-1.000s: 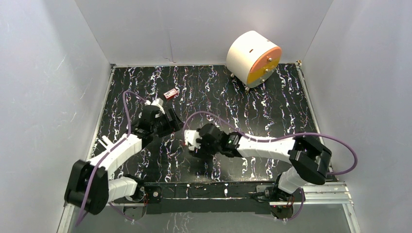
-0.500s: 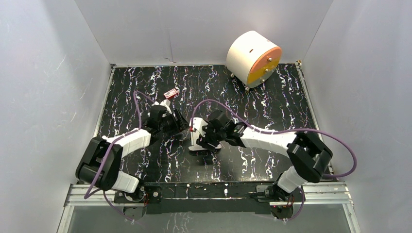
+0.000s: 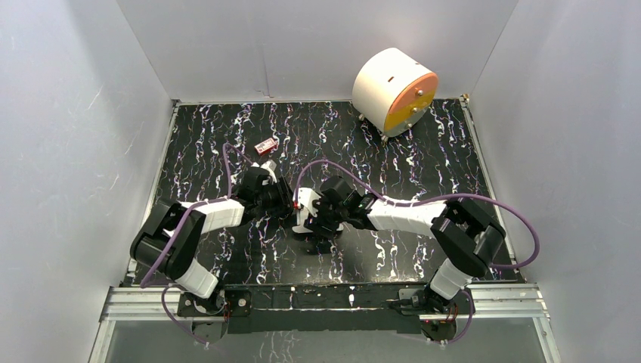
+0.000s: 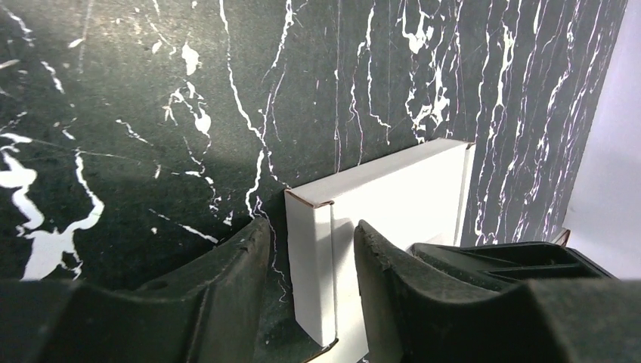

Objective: Fold the paper box

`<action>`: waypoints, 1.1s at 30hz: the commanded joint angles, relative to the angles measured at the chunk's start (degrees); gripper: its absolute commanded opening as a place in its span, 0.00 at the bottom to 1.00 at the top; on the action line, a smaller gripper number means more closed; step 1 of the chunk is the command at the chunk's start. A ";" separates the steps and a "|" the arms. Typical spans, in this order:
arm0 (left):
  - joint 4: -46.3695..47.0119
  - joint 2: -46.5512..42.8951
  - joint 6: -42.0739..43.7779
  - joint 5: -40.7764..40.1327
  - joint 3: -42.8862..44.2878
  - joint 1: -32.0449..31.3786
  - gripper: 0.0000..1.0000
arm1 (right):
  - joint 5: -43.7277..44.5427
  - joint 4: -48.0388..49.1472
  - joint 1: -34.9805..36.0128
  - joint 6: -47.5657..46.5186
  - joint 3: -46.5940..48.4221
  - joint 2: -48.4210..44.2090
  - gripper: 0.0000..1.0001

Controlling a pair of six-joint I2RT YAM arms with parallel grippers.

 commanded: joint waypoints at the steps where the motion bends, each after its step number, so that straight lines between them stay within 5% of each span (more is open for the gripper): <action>1: -2.31 2.41 2.53 -0.26 0.66 -0.88 0.42 | -1.10 1.08 -0.11 0.87 0.41 -0.13 0.66; 19: -4.27 5.22 5.65 -2.11 0.92 -2.21 0.33 | 0.32 1.06 -0.60 -0.39 1.78 -0.71 0.60; 33: -4.88 7.18 6.26 -0.34 1.84 -2.81 0.30 | 9.92 5.48 0.28 -1.19 -2.89 1.93 0.56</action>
